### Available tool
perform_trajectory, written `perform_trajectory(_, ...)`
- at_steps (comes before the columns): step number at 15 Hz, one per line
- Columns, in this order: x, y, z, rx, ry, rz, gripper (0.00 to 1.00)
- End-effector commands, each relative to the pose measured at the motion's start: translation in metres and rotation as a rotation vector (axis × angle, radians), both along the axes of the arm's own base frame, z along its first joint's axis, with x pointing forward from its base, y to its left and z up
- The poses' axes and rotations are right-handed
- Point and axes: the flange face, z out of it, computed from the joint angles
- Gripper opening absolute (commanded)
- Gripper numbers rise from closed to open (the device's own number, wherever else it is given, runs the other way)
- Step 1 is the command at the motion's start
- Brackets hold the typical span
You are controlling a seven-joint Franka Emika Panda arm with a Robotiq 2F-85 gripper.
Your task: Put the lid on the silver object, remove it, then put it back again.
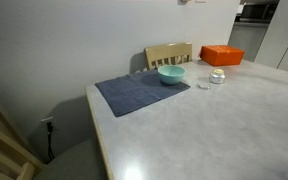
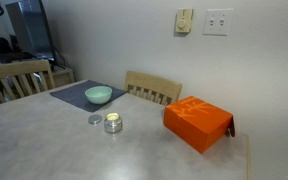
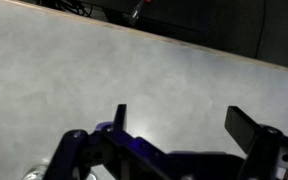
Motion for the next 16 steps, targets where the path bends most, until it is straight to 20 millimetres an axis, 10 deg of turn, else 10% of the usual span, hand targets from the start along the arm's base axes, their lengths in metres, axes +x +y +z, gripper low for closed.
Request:
perform_trajectory(1, 0.0, 0.0, 0.0, 0.0, 0.0, 0.0, 1.0)
perform_trajectory(8, 0.018, -0.004, 0.019, 0.123, -0.109, -0.003, 1.0)
perform_trajectory(16, 0.108, -0.061, 0.079, 0.307, -0.586, -0.08, 1.0)
